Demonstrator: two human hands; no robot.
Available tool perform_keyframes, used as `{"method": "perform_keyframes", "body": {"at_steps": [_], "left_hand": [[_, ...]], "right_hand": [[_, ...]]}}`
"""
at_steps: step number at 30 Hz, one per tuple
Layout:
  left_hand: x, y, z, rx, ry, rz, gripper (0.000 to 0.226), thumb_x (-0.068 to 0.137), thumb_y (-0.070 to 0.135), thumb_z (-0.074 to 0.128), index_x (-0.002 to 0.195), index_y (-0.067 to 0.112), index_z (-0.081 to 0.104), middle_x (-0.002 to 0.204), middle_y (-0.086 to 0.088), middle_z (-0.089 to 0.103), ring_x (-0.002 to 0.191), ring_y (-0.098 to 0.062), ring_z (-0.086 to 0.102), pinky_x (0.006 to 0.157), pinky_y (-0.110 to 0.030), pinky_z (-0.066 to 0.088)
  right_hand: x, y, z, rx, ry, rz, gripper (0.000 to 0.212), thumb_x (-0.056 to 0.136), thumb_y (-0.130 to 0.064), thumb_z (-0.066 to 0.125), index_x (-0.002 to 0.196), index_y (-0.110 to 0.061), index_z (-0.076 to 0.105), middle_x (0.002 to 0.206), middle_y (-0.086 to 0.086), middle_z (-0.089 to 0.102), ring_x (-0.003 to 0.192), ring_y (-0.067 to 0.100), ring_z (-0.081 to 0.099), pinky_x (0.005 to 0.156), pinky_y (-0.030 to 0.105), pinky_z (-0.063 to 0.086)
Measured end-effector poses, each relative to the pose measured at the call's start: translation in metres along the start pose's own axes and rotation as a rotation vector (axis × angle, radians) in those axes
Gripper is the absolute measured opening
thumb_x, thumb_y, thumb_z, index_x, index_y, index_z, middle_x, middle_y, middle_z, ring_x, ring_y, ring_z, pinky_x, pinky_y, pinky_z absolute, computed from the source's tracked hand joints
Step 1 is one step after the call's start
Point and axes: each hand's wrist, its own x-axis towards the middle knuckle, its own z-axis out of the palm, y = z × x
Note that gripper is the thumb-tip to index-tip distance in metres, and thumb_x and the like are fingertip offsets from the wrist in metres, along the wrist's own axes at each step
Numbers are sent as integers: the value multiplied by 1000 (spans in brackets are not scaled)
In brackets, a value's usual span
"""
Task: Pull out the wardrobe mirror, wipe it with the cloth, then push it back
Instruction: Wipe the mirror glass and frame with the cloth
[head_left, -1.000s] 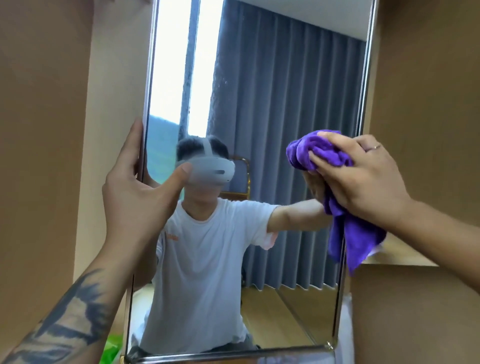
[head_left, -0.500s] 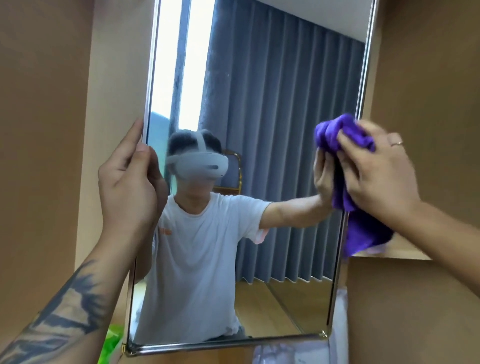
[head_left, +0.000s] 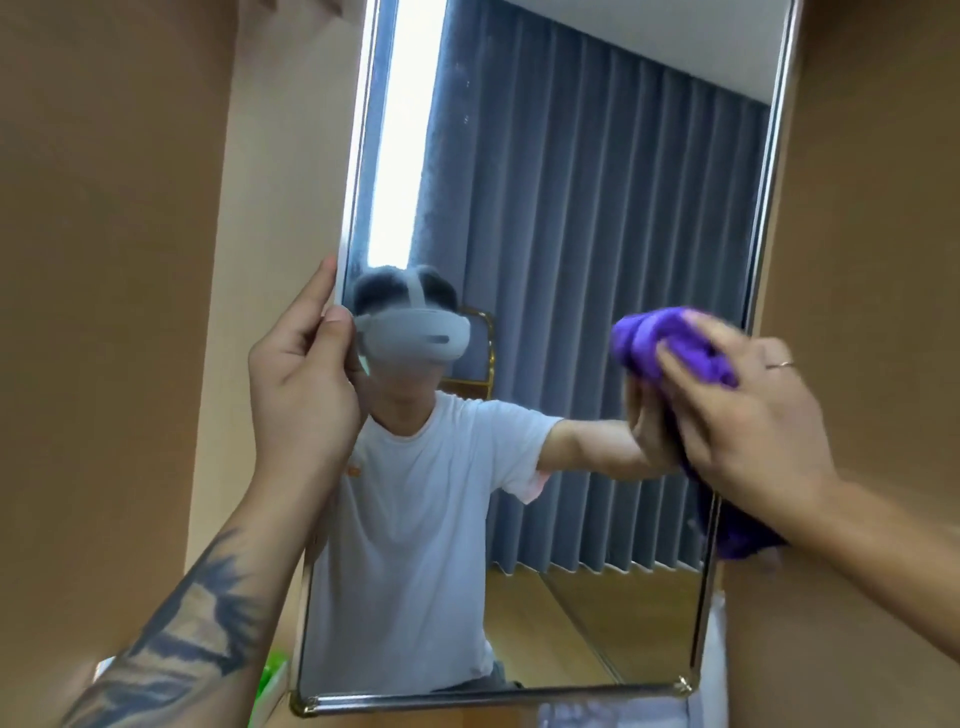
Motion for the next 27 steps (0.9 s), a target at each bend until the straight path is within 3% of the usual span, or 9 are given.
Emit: {"method": "perform_keyframes", "body": {"at_steps": [4,8,10,13,16,19,22,24,27], "left_hand": [[1,2,-2,20,-22,12,37,96,35,57,114,64,71,138,25,66,130,3,60,102,-9,45],[0,-1,-6,6,-47,4,36,92,43,57,118,66,69,147,10,63,143,-15,50,109,-14,45],[-1,-1,-6,-8,-56,-19,38,92,43,57,120,66,68,149,-3,57,143,-23,45,114,-25,40],[-5,0,-8,-48,-62,-55,38,90,45,58,120,66,68,148,-5,52,140,-27,49,111,-37,42],[-15,-3,-12,-79,-86,-135,38,93,43,60,123,64,68,146,-13,46,137,-52,41,107,-68,36],[-24,-2,-19,-108,-81,-166,39,97,33,59,119,61,72,145,-1,60,141,-27,50,114,-43,44],[-30,6,-20,-142,-100,-206,39,97,28,58,118,57,75,143,5,66,132,-5,51,94,-16,52],[-31,10,-23,-177,-104,-214,39,97,25,58,117,52,77,142,7,65,129,-3,53,93,-13,52],[-36,10,-28,-219,-117,-269,38,95,25,58,117,51,77,144,-1,67,137,-22,60,111,-34,52]], "right_hand": [[29,-5,-15,10,-108,-572,37,107,-26,46,117,-16,80,135,23,66,89,48,69,68,52,58],[78,-12,-20,-31,14,-10,41,109,-38,42,135,-21,69,147,13,57,84,42,54,71,51,53],[82,-38,-14,-15,27,113,39,105,-35,46,136,-23,67,148,10,55,86,40,53,74,49,51],[64,-83,-3,66,-34,-231,39,91,-19,65,129,-19,70,147,14,57,83,38,55,70,45,51],[69,-92,-1,24,-90,-554,40,90,-15,64,128,-23,70,145,12,58,87,36,56,68,38,44],[107,-93,2,-86,-11,-396,36,92,-21,65,127,-28,69,144,7,59,80,29,44,64,37,35],[117,-117,5,-6,28,-145,35,95,-24,66,130,-28,66,144,5,59,79,27,36,63,37,37],[100,-141,8,21,-23,-238,37,94,-21,62,130,-27,68,147,10,56,83,31,48,65,38,38],[87,-148,0,50,-128,-580,39,97,-16,48,124,-28,73,147,11,57,87,35,56,66,38,42]]}}
